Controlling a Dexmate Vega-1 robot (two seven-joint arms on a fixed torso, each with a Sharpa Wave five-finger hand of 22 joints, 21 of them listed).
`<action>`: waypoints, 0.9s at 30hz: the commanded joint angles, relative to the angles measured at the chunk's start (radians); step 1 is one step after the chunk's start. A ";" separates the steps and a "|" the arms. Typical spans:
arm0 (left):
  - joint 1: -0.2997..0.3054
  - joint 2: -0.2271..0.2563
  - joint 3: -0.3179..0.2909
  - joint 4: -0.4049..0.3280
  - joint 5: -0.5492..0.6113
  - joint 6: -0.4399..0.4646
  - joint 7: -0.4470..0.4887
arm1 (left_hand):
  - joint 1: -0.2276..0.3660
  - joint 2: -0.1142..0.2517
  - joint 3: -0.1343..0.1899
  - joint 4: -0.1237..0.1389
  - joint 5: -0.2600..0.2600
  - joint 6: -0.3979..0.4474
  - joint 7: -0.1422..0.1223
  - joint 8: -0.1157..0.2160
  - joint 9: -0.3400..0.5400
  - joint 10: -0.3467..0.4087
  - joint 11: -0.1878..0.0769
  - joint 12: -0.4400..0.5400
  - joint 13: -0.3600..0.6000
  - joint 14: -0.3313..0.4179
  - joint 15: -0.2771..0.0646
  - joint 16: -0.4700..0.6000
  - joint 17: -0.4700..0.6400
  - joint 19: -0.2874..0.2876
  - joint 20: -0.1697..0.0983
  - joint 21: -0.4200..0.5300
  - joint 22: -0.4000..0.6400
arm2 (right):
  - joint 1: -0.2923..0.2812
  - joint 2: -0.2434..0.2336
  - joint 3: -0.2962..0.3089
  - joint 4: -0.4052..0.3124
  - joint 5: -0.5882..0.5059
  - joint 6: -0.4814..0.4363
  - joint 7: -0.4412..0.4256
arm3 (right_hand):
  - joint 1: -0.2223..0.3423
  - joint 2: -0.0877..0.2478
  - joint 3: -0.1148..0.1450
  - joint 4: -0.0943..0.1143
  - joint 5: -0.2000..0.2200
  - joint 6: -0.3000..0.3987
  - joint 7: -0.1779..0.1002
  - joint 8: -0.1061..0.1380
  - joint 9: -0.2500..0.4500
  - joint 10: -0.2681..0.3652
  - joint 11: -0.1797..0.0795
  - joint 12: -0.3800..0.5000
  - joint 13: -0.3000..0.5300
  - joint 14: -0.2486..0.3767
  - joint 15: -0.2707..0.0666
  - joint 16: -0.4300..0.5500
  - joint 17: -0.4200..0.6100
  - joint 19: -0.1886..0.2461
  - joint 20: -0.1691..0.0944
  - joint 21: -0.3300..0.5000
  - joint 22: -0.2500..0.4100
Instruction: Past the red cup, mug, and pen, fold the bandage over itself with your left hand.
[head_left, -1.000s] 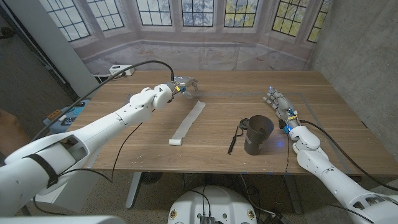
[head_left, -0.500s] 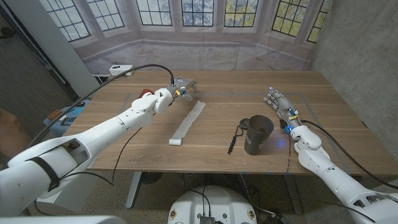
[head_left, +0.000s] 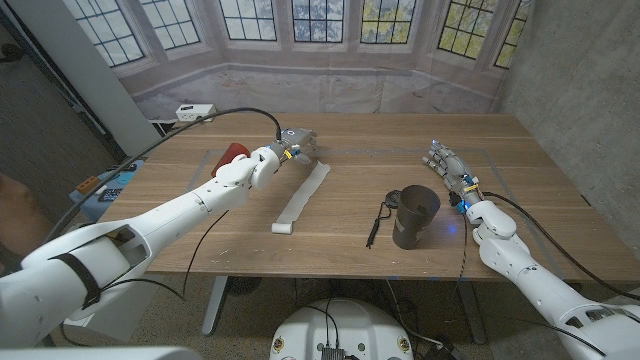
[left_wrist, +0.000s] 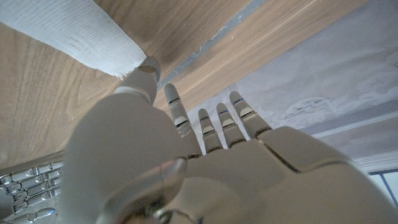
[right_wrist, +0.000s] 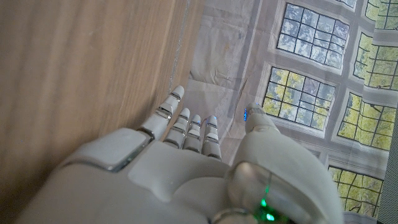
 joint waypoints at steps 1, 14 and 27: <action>-0.012 -0.029 0.022 0.046 0.002 -0.004 0.047 | -0.003 -0.008 -0.004 0.000 0.000 0.013 0.006 0.012 0.002 0.011 -0.003 0.002 0.002 0.013 0.000 0.007 0.004 0.008 -0.002 0.003 0.005 | 0.012 0.001 -0.002 0.017 0.001 -0.002 0.012 | 0.010 0.000 0.000 -0.008 -0.003 0.007 0.002 -0.001 0.001 0.005 0.008 0.006 0.003 0.007 -0.032 0.006 0.003 0.007 -0.053 0.002 0.003; -0.023 -0.042 0.037 0.071 -0.010 -0.005 0.060 | 0.000 -0.006 -0.011 0.001 -0.001 0.028 0.009 0.022 0.007 0.017 -0.003 0.001 0.003 0.019 -0.001 0.007 0.005 0.009 -0.002 0.002 0.005 | 0.017 0.003 -0.002 0.027 0.003 -0.003 0.020 | 0.010 0.001 0.000 -0.008 -0.003 0.007 0.002 -0.002 0.001 0.005 0.009 0.006 0.003 0.007 -0.032 0.006 0.003 0.007 -0.054 0.002 0.003; -0.025 -0.047 0.052 0.079 -0.011 -0.002 0.066 | 0.006 -0.003 -0.016 0.000 -0.002 0.039 0.011 0.031 0.013 0.026 0.002 0.001 0.004 0.022 0.000 0.006 0.006 0.011 -0.003 0.001 0.005 | 0.009 0.001 -0.002 0.022 0.003 -0.003 0.018 | 0.010 0.000 -0.001 -0.008 -0.003 0.008 0.002 -0.002 0.001 0.005 0.008 0.006 0.003 0.008 -0.032 0.006 0.003 0.008 -0.053 0.002 0.003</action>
